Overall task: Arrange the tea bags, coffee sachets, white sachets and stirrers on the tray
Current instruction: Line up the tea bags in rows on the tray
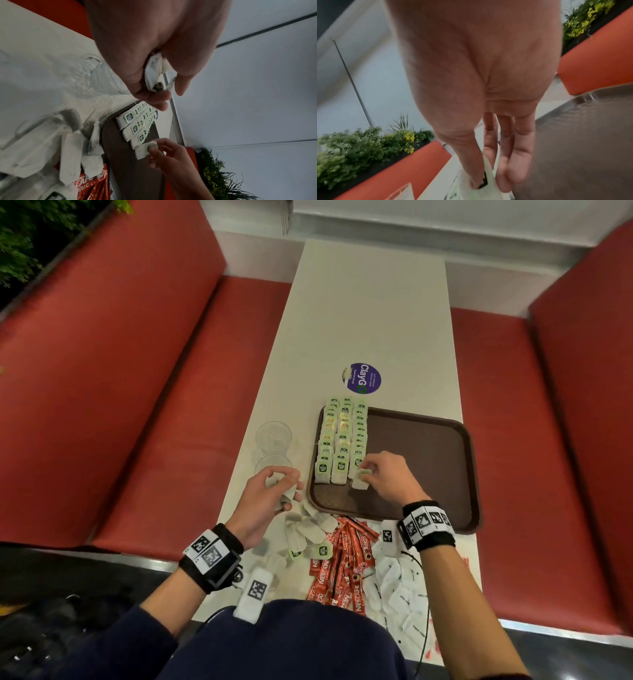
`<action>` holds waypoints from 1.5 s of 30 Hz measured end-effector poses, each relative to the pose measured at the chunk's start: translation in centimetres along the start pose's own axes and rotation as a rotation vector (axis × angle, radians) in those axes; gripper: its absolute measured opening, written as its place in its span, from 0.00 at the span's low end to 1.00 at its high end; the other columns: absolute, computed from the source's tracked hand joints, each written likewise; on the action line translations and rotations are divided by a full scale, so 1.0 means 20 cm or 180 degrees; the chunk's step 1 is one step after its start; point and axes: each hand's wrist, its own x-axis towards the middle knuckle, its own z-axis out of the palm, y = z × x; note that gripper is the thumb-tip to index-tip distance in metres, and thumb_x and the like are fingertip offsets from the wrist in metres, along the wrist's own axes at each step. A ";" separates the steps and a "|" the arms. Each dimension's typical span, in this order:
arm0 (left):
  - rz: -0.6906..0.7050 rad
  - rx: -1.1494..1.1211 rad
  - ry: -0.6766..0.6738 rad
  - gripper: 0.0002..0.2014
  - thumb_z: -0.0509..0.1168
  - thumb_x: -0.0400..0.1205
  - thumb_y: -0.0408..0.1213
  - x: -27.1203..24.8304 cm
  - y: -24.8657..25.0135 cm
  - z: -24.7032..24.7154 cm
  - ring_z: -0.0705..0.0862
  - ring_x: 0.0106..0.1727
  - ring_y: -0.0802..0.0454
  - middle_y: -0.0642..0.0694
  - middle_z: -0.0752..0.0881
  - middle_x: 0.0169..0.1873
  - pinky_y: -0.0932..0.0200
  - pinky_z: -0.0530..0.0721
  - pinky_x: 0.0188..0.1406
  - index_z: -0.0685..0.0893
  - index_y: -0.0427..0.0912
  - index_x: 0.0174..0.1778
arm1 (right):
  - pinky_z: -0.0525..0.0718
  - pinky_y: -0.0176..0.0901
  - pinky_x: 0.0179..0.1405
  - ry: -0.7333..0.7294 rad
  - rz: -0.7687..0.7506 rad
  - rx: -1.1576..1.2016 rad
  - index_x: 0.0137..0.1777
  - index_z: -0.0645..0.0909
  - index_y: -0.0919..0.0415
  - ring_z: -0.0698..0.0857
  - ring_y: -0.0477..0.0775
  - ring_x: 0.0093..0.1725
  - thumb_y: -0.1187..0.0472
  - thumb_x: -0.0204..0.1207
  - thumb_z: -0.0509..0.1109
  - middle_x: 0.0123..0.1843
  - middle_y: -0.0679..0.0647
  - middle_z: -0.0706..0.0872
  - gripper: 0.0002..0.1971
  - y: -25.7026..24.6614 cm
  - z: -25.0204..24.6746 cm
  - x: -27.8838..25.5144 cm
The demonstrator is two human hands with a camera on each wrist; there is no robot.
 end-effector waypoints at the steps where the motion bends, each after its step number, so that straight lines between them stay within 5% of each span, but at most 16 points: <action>1: -0.0014 -0.0006 -0.0017 0.11 0.73 0.89 0.36 0.00 0.00 0.00 0.87 0.41 0.46 0.37 0.93 0.49 0.56 0.79 0.38 0.85 0.37 0.65 | 0.87 0.55 0.64 -0.0084 0.0022 0.0002 0.62 0.92 0.52 0.87 0.55 0.58 0.57 0.86 0.78 0.56 0.52 0.88 0.07 0.00 0.02 0.02; 11: -0.0025 0.0099 -0.0112 0.10 0.72 0.90 0.33 -0.01 0.03 0.01 0.87 0.43 0.45 0.37 0.92 0.49 0.56 0.80 0.38 0.84 0.36 0.65 | 0.90 0.64 0.62 0.0163 0.0240 -0.0142 0.65 0.84 0.47 0.88 0.64 0.61 0.58 0.84 0.79 0.63 0.55 0.84 0.12 -0.02 0.12 0.13; 15: -0.0028 0.0098 -0.0108 0.09 0.72 0.90 0.33 -0.02 0.03 0.01 0.87 0.42 0.45 0.36 0.92 0.49 0.56 0.81 0.38 0.84 0.36 0.65 | 0.89 0.61 0.56 0.0596 0.0310 0.0057 0.63 0.79 0.49 0.86 0.62 0.55 0.59 0.84 0.78 0.62 0.53 0.79 0.13 -0.02 0.15 0.09; 20: -0.0103 -0.0038 -0.0212 0.10 0.70 0.91 0.34 -0.02 0.04 0.01 0.88 0.46 0.44 0.34 0.92 0.53 0.53 0.82 0.44 0.83 0.38 0.67 | 0.86 0.56 0.56 0.0611 0.0394 0.0146 0.62 0.82 0.51 0.86 0.62 0.56 0.54 0.86 0.77 0.63 0.54 0.78 0.10 -0.04 0.21 0.05; 26: -0.0083 -0.0173 -0.0439 0.15 0.63 0.91 0.23 -0.01 0.04 0.02 0.92 0.55 0.40 0.30 0.92 0.60 0.49 0.90 0.56 0.82 0.34 0.73 | 0.89 0.52 0.53 0.1141 0.0042 0.0702 0.63 0.85 0.45 0.88 0.51 0.55 0.48 0.88 0.75 0.61 0.47 0.82 0.08 -0.12 0.19 -0.03; 30: 0.0056 -0.0172 -0.0629 0.18 0.62 0.92 0.22 -0.01 0.04 0.04 0.92 0.63 0.34 0.28 0.92 0.64 0.46 0.91 0.69 0.79 0.36 0.78 | 0.83 0.29 0.49 0.0922 -0.0426 0.1735 0.56 0.89 0.44 0.90 0.39 0.54 0.50 0.88 0.76 0.56 0.38 0.93 0.02 -0.30 0.08 -0.19; 35: 0.0243 0.0063 -0.0659 0.18 0.71 0.90 0.29 -0.03 0.04 0.07 0.94 0.62 0.33 0.31 0.91 0.65 0.42 0.92 0.68 0.83 0.41 0.76 | 0.89 0.38 0.53 0.0460 -0.0694 0.2203 0.61 0.90 0.43 0.93 0.46 0.53 0.49 0.90 0.75 0.57 0.41 0.94 0.04 -0.45 -0.02 -0.36; 39: 0.0489 0.0407 -0.0535 0.16 0.79 0.85 0.39 -0.03 0.03 0.07 0.92 0.64 0.28 0.33 0.91 0.65 0.27 0.90 0.67 0.88 0.44 0.67 | 0.92 0.42 0.46 0.0164 -0.0867 0.2006 0.66 0.87 0.37 0.91 0.51 0.47 0.48 0.80 0.86 0.58 0.47 0.87 0.17 -0.47 -0.05 -0.40; 42: 0.0547 0.0543 -0.0431 0.14 0.79 0.85 0.41 -0.03 0.04 0.07 0.92 0.61 0.27 0.34 0.93 0.59 0.23 0.90 0.65 0.88 0.46 0.65 | 0.90 0.38 0.45 0.0211 -0.1065 0.1591 0.66 0.85 0.35 0.90 0.49 0.45 0.51 0.73 0.90 0.60 0.48 0.83 0.25 -0.48 -0.03 -0.40; 45: 0.0530 0.0502 -0.0426 0.13 0.77 0.86 0.44 -0.04 0.04 0.08 0.94 0.58 0.33 0.34 0.93 0.60 0.26 0.90 0.66 0.88 0.45 0.63 | 0.88 0.33 0.44 0.0437 -0.1192 0.1386 0.64 0.86 0.41 0.90 0.48 0.44 0.53 0.78 0.86 0.58 0.46 0.83 0.18 -0.49 0.00 -0.39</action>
